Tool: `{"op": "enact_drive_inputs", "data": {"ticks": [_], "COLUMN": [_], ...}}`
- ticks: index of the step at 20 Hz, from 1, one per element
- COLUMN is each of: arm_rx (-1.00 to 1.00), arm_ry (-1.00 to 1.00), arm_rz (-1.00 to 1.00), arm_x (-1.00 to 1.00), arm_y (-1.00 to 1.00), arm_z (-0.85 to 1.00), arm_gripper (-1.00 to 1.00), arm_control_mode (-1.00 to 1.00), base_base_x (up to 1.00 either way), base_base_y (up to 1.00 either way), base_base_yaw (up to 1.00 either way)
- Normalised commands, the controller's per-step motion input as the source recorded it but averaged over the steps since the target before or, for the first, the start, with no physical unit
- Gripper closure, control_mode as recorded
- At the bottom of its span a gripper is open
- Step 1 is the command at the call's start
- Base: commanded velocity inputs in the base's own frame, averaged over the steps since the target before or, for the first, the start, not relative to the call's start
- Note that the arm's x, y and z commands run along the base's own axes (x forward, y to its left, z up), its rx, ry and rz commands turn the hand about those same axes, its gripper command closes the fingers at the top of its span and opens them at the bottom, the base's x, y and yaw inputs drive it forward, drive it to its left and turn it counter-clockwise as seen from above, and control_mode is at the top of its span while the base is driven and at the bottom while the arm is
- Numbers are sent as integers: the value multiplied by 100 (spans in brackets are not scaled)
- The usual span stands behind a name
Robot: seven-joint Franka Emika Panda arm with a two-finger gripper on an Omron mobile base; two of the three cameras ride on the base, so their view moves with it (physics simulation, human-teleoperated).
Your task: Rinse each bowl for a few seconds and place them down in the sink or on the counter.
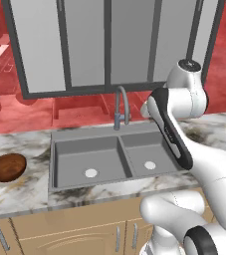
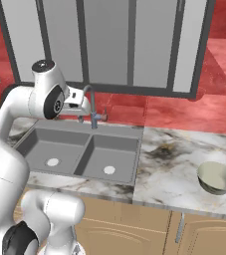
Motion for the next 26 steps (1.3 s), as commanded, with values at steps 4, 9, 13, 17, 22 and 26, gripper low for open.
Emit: {"op": "enact_drive_inputs", "data": {"ticks": [4,9,13,17,22,26], "arm_rx": [1,1,0,0,0,0], "arm_ry": [-8,-8,-8,-10,-10,-10], "arm_rz": [4,4,3,8,9,9], "arm_x": [0,0,6,14,13,14], "arm_y": [-13,-10,-8,-3,-6,-6], "arm_z": [0,-2,-6,-10,-12,-12], "arm_gripper": [-100,-100,-100,-100,-100,-100], "arm_control_mode": [-100,-100,-100,-100,-100,-100], "base_base_x": [0,0,0,0,0,0], "base_base_y": [0,0,0,0,0,0], "base_base_yaw": [0,0,0,0,0,0]}}
